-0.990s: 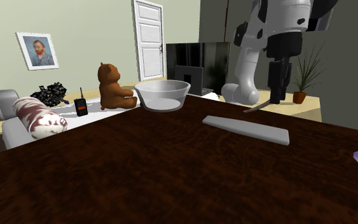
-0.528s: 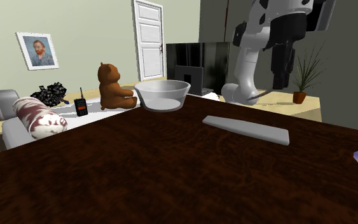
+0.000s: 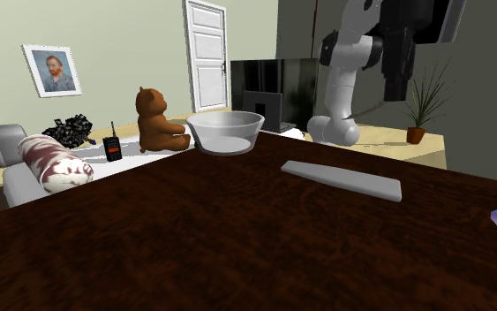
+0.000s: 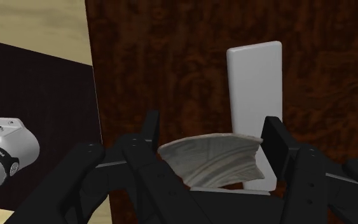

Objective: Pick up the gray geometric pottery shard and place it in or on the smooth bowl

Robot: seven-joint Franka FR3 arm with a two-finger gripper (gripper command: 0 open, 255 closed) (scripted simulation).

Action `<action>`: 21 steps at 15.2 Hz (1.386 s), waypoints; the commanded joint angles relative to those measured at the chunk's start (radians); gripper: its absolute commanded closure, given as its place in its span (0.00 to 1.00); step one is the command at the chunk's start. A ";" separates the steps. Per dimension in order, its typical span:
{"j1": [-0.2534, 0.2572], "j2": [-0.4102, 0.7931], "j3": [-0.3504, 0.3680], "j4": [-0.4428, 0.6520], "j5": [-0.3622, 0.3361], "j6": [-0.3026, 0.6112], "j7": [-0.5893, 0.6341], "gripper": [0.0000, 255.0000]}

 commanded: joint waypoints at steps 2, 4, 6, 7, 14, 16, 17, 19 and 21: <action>-0.012 -0.002 -0.015 0.024 0.004 -0.028 -0.023 1.00; -0.037 -0.021 -0.051 0.008 0.024 -0.033 -0.082 1.00; -0.060 -0.033 -0.085 -0.003 0.037 -0.038 -0.137 1.00; -0.071 -0.037 -0.101 -0.006 0.041 -0.041 -0.163 1.00; -0.140 -0.022 -0.199 0.008 0.044 -0.066 -0.329 1.00; -0.159 -0.005 -0.223 0.024 0.039 -0.075 -0.371 1.00; -0.169 0.005 -0.234 0.035 0.035 -0.080 -0.391 1.00; -0.186 0.028 -0.254 0.060 0.026 -0.090 -0.429 1.00; -0.204 0.056 -0.272 0.091 0.015 -0.102 -0.466 1.00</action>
